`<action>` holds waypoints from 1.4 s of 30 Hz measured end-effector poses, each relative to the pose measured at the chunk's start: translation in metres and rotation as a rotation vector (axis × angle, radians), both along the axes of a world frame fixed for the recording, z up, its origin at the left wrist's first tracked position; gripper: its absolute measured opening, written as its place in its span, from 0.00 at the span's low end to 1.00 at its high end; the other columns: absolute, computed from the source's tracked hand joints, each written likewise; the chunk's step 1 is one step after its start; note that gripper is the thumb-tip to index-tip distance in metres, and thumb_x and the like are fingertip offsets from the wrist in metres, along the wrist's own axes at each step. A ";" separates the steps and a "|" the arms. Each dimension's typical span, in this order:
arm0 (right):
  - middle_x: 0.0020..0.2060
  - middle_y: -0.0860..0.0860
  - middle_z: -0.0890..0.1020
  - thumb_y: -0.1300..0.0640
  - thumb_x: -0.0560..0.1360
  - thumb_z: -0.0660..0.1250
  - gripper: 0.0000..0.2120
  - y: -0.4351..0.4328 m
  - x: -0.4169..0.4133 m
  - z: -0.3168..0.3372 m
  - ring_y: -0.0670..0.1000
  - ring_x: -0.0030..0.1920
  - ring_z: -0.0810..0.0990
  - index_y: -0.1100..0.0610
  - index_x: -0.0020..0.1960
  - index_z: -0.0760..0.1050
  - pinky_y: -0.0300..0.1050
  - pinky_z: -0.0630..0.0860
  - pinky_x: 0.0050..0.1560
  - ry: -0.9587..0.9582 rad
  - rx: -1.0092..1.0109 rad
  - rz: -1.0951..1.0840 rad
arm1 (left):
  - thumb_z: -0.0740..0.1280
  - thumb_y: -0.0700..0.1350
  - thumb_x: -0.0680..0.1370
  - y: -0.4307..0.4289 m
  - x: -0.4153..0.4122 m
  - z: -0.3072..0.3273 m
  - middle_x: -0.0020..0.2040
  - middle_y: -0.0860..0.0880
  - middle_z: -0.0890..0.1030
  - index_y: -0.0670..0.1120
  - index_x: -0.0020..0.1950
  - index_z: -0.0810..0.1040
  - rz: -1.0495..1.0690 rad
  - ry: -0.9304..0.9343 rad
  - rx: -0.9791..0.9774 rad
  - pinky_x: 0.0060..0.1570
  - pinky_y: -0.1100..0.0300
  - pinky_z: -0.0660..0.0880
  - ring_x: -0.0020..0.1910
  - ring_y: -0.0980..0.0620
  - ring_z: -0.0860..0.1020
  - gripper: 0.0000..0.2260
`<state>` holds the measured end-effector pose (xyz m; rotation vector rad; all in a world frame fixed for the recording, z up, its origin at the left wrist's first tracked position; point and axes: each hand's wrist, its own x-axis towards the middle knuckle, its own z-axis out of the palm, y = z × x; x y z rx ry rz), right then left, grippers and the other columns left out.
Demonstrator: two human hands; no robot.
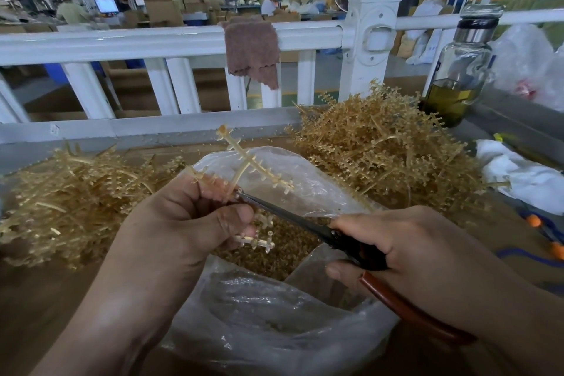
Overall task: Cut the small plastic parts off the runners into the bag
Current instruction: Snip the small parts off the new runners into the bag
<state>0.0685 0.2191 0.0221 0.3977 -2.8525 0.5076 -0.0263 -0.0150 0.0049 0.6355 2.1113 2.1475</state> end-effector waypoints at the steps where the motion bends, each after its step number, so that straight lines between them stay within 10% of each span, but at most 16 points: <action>1: 0.29 0.40 0.72 0.35 0.74 0.60 0.14 0.000 0.000 0.001 0.43 0.33 0.75 0.45 0.42 0.73 0.37 0.68 0.31 -0.004 0.003 -0.004 | 0.76 0.44 0.66 0.000 0.000 0.000 0.39 0.47 0.86 0.51 0.45 0.86 0.000 -0.004 0.004 0.32 0.63 0.78 0.37 0.52 0.84 0.09; 42: 0.37 0.43 0.78 0.27 0.70 0.59 0.24 0.000 0.003 -0.001 0.44 0.37 0.78 0.46 0.51 0.75 0.40 0.72 0.37 -0.062 -0.125 -0.040 | 0.81 0.55 0.61 0.003 0.001 0.002 0.41 0.43 0.85 0.51 0.38 0.82 0.005 -0.104 0.230 0.36 0.61 0.80 0.40 0.47 0.86 0.14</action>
